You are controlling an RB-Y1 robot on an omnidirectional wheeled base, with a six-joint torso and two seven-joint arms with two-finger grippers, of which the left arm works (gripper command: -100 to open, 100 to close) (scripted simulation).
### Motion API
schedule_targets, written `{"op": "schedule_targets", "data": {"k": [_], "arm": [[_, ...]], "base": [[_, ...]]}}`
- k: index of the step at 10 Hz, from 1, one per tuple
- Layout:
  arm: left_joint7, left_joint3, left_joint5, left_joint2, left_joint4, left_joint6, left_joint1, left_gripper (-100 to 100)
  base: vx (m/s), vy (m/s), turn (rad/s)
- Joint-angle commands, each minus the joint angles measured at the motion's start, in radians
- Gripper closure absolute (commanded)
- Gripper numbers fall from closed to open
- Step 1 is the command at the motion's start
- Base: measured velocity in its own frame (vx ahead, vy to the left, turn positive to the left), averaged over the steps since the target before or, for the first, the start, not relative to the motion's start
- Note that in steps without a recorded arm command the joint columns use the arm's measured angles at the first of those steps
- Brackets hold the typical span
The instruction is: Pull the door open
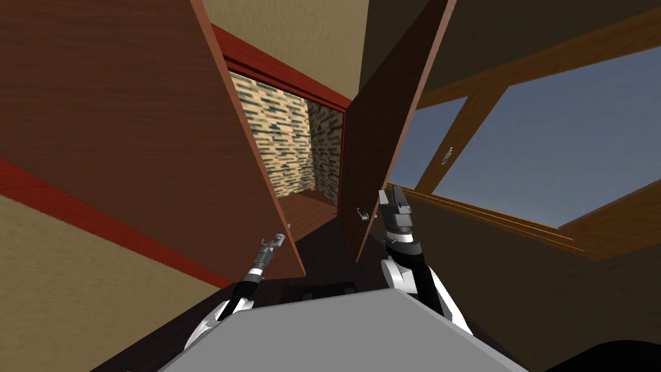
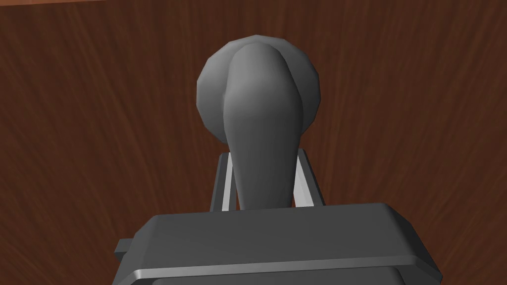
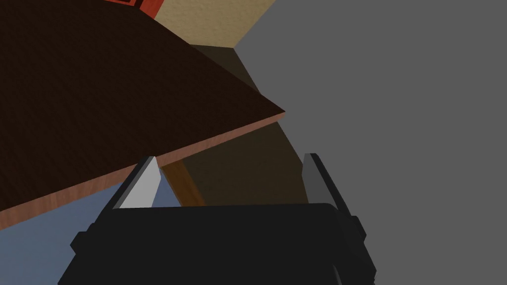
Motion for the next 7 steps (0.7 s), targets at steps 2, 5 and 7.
{"op": "schedule_targets", "data": {"k": [2,5,7], "arm": [[0.006,-0.009,-0.006,-0.010,0.041,-0.025,-0.022,100],[0.003,-0.013,-0.017,-0.019,0.035,-0.016,-0.031,100],[0.000,-0.016,-0.025,-0.026,0.030,-0.009,-0.038,100]], "base": [[-0.016,0.009,0.010],[-0.109,0.080,-0.076],[-0.151,0.108,-0.064]]}}
